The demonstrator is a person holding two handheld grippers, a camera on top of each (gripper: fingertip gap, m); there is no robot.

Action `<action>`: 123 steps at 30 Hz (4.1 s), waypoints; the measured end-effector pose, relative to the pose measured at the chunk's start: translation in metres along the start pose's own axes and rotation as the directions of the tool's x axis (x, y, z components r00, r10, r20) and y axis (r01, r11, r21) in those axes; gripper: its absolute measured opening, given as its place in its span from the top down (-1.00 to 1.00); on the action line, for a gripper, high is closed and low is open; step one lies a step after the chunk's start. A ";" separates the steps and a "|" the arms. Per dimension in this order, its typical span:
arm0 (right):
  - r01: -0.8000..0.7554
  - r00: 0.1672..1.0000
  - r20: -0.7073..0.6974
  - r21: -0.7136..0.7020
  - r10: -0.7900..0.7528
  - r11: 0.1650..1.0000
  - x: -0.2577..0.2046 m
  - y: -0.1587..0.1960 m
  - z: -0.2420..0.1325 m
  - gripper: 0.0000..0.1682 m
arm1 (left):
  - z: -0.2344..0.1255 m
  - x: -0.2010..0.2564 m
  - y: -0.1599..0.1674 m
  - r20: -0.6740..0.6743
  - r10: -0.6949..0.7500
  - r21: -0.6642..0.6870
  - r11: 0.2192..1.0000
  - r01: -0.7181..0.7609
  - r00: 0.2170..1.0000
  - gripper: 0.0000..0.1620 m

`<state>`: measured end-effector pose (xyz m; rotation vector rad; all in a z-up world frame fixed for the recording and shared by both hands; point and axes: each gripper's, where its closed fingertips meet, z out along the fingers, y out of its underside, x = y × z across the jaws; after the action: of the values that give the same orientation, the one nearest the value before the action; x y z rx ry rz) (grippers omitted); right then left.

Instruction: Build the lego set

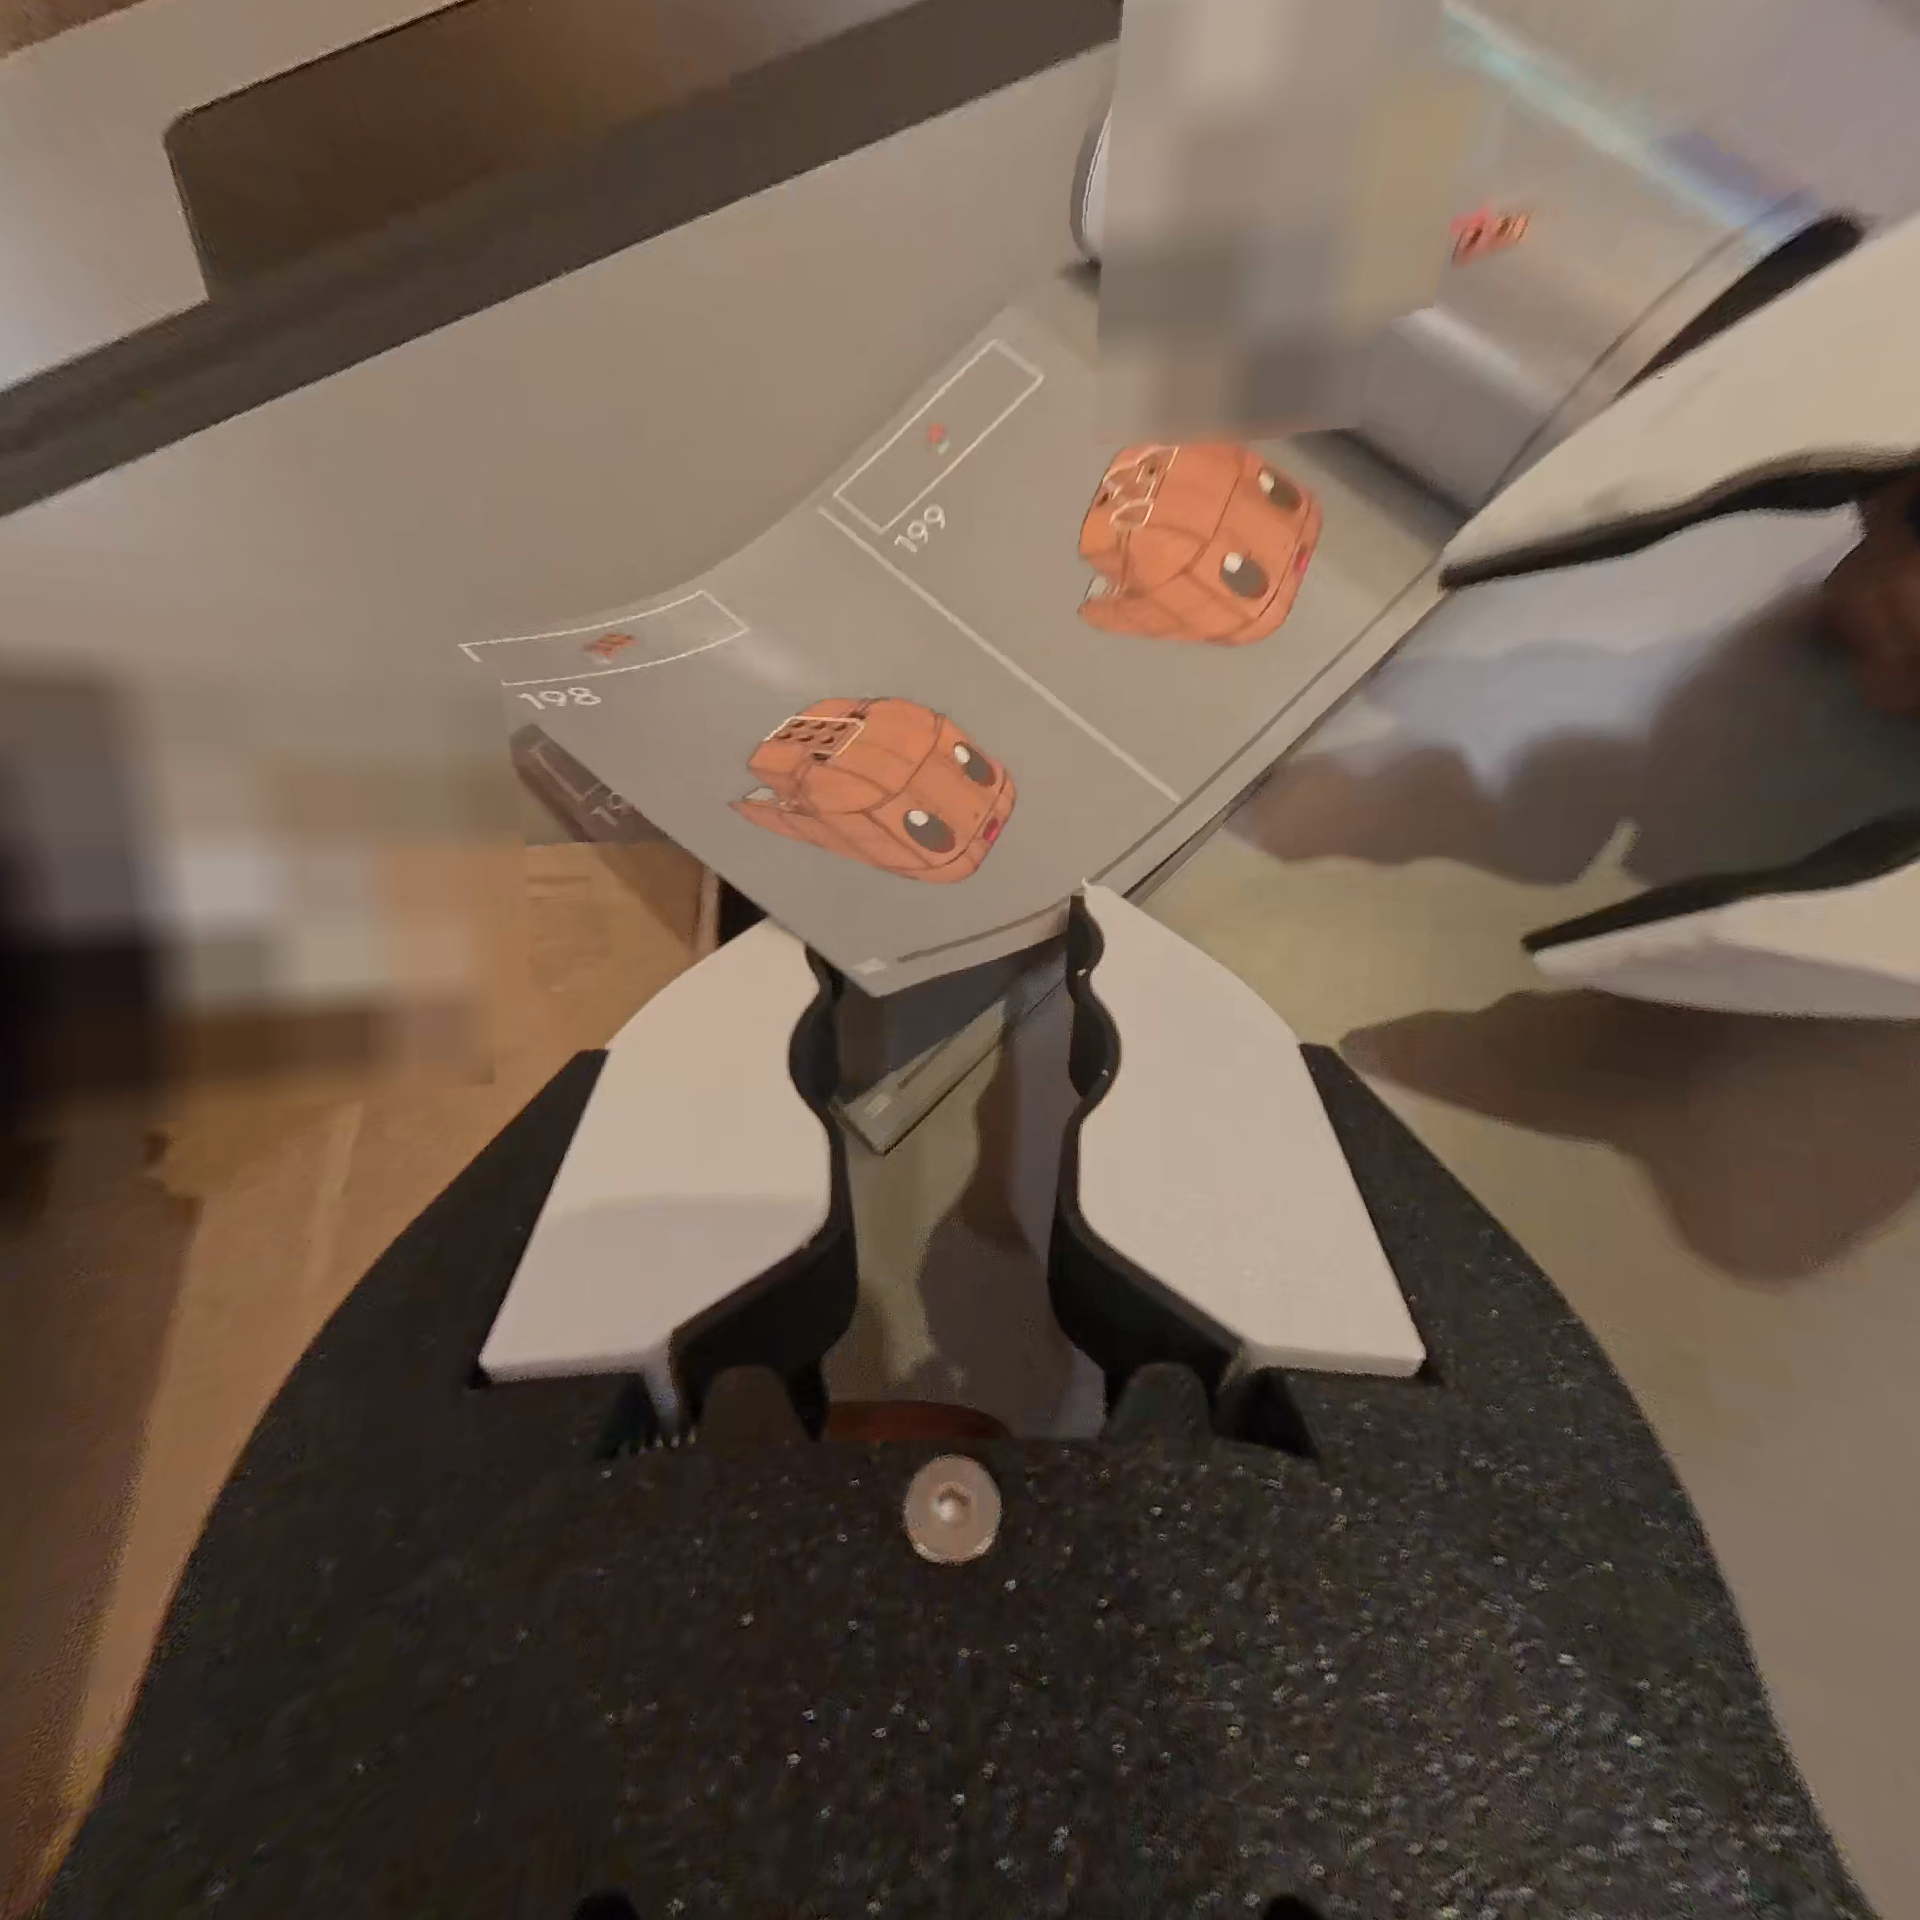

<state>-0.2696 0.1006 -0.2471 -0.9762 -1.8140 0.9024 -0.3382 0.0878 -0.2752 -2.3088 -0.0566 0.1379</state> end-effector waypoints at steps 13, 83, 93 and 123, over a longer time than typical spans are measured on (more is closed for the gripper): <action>-0.003 1.000 -0.006 0.013 0.003 1.000 0.001 -0.002 -0.001 0.40 | -0.027 -0.028 0.031 0.131 0.194 -0.195 0.967 -0.166 0.972 0.50; -0.205 0.978 -0.004 -0.138 0.207 0.969 0.007 0.029 -0.023 0.97 | -0.107 -0.013 -0.104 -0.157 -0.124 0.859 0.472 0.198 0.980 1.00; -0.235 0.971 0.009 -0.126 0.238 0.964 0.004 0.027 -0.026 0.92 | -0.136 0.002 -0.112 -0.363 -0.065 0.903 0.220 0.368 0.930 1.00; -0.283 0.958 0.018 -0.070 0.285 0.957 -0.045 0.011 -0.175 1.00 | -0.084 0.149 -0.112 -0.646 0.169 0.669 0.595 0.445 0.745 1.00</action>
<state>-0.0931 0.0990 -0.2086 -1.2963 -1.7644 1.0381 -0.1798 0.1145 -0.1488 -1.2920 0.1506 -0.6482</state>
